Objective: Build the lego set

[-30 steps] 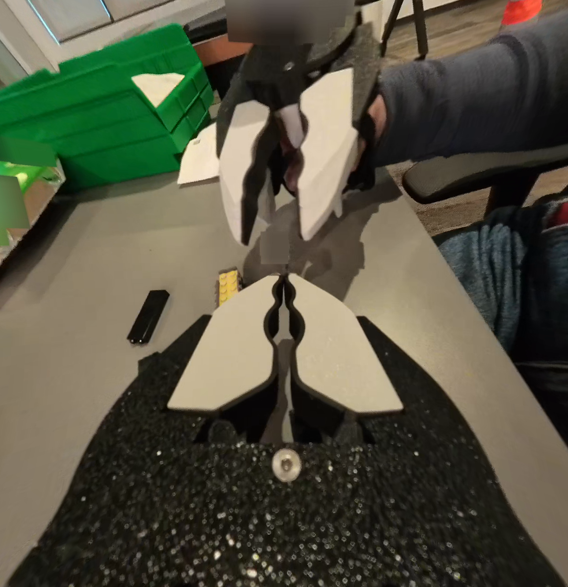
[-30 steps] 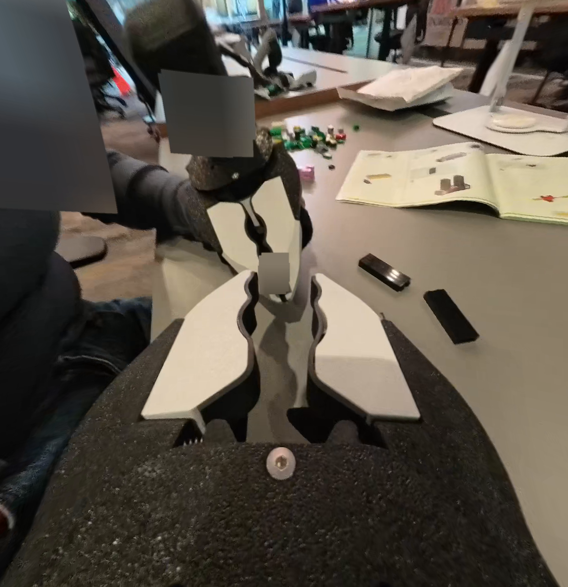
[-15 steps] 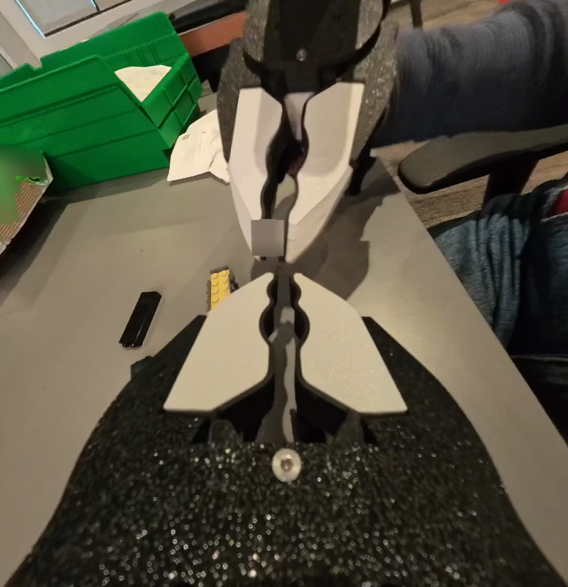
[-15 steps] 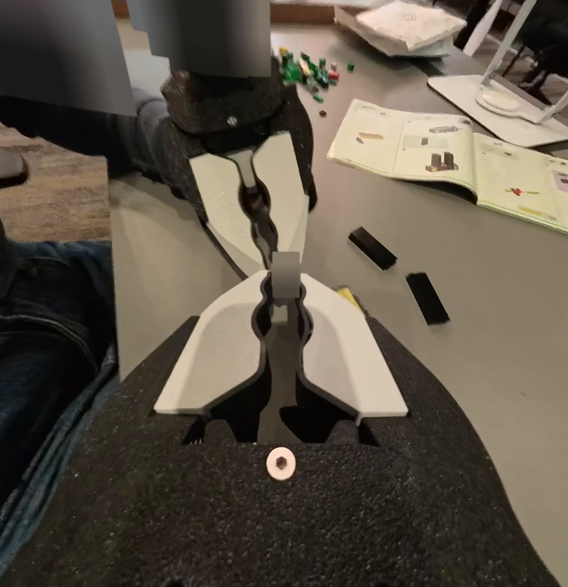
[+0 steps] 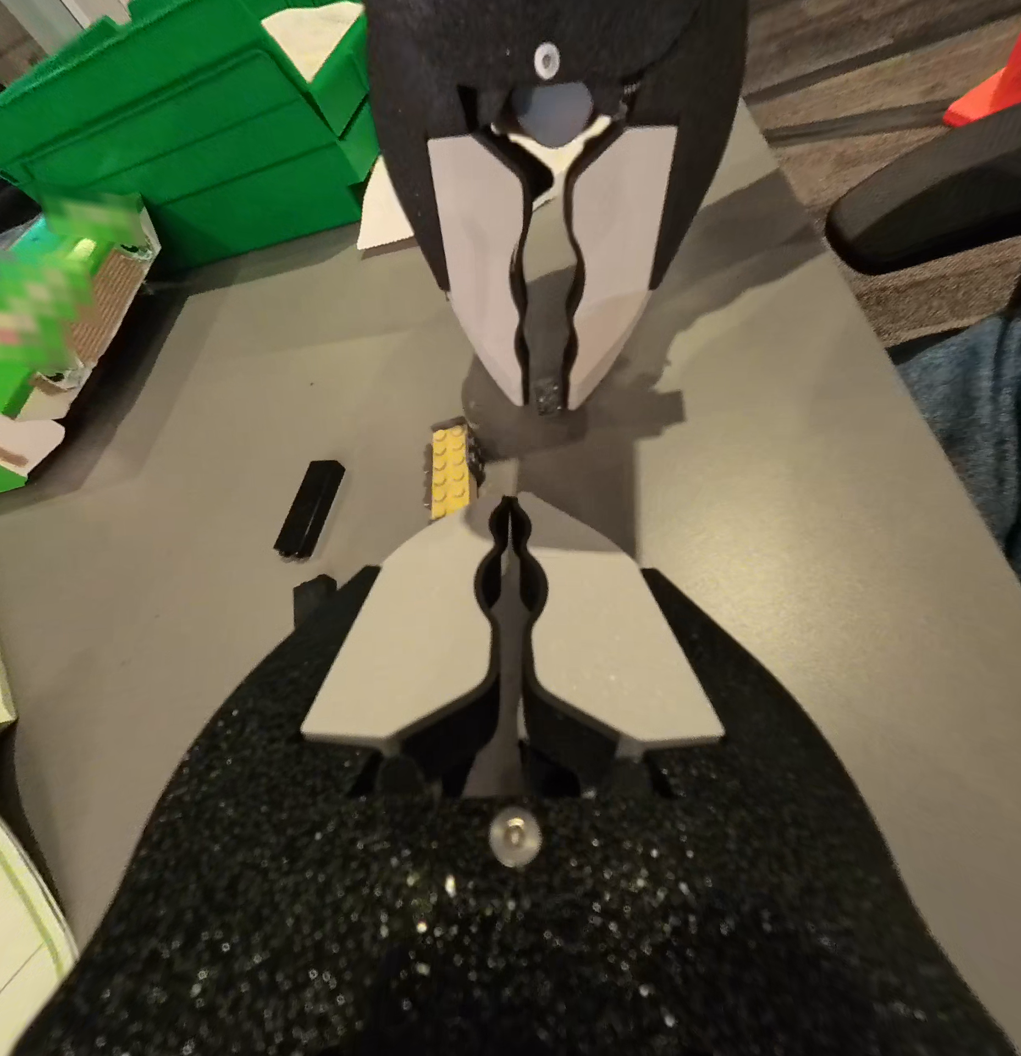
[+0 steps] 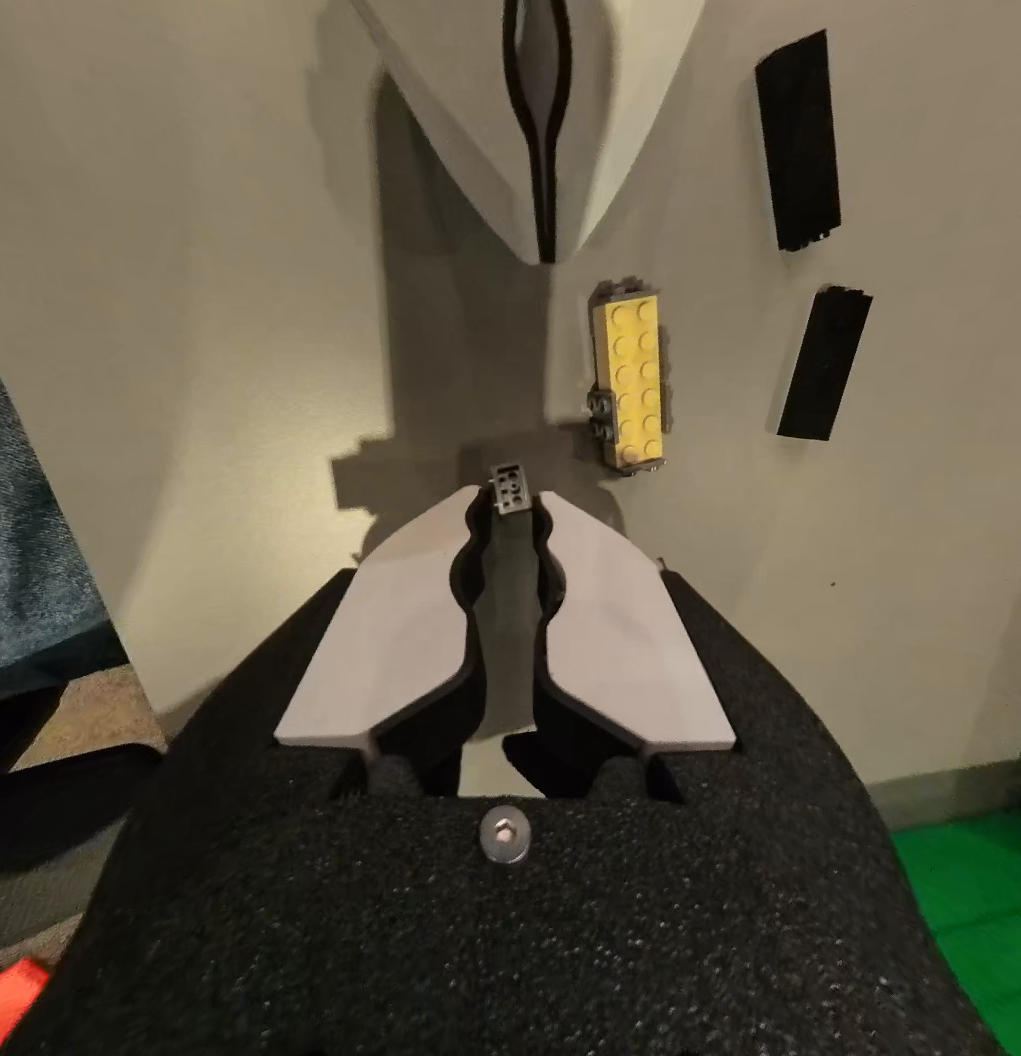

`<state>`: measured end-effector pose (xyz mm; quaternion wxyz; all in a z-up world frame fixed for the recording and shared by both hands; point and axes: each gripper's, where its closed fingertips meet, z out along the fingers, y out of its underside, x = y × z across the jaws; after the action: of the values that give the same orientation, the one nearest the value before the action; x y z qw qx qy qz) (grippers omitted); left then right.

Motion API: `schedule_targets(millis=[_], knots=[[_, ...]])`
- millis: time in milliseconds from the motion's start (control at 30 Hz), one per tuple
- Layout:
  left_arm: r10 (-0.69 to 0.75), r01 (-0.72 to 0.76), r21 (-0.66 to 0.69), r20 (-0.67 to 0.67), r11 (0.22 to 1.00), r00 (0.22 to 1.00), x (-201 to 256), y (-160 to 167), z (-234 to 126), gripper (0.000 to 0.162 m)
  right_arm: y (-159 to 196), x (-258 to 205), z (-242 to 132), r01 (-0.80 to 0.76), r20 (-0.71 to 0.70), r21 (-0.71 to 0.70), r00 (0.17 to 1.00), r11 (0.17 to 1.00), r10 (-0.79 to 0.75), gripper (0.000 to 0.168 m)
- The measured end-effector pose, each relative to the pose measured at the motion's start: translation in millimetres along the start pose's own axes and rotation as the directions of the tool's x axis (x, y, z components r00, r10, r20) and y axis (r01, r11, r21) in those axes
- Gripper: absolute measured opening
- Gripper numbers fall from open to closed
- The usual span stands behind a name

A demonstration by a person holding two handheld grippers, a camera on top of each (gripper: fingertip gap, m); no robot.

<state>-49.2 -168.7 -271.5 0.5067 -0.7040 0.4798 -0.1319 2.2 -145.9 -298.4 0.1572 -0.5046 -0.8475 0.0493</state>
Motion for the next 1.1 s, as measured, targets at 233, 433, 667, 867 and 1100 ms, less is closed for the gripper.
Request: schedule_targets(millis=[233,433,667,867,1100], knots=[[-0.054,0.054,0.049,0.001,0.997,0.999,-4.9,-5.4,-4.6,0.0,4.7,-1.9,-5.8,-0.208,0.015,0.221,0.978,0.953,0.209,0.027],[-0.043,0.043,0.033,0.01,0.999,0.999,-4.4,-4.0,-2.6,0.0,7.8,2.2,-2.9,-0.358,-0.008,0.32,0.925,0.877,0.381,0.022],[-0.046,0.046,0.037,0.017,0.998,0.999,-5.5,-4.4,-2.9,0.0,-9.7,9.3,-2.3,-0.679,0.099,0.384,0.704,0.626,0.703,0.019],[-0.048,0.047,0.036,0.026,0.998,0.999,-6.7,-4.3,-2.8,0.0,-14.1,14.0,3.0,-0.781,0.086,0.433,0.533,0.45,0.842,0.028],[-0.048,0.047,0.035,0.029,0.998,0.998,-7.3,-3.9,-2.9,0.0,-10.5,14.4,9.9,-0.701,-0.124,0.394,0.6,0.594,0.79,0.022]])
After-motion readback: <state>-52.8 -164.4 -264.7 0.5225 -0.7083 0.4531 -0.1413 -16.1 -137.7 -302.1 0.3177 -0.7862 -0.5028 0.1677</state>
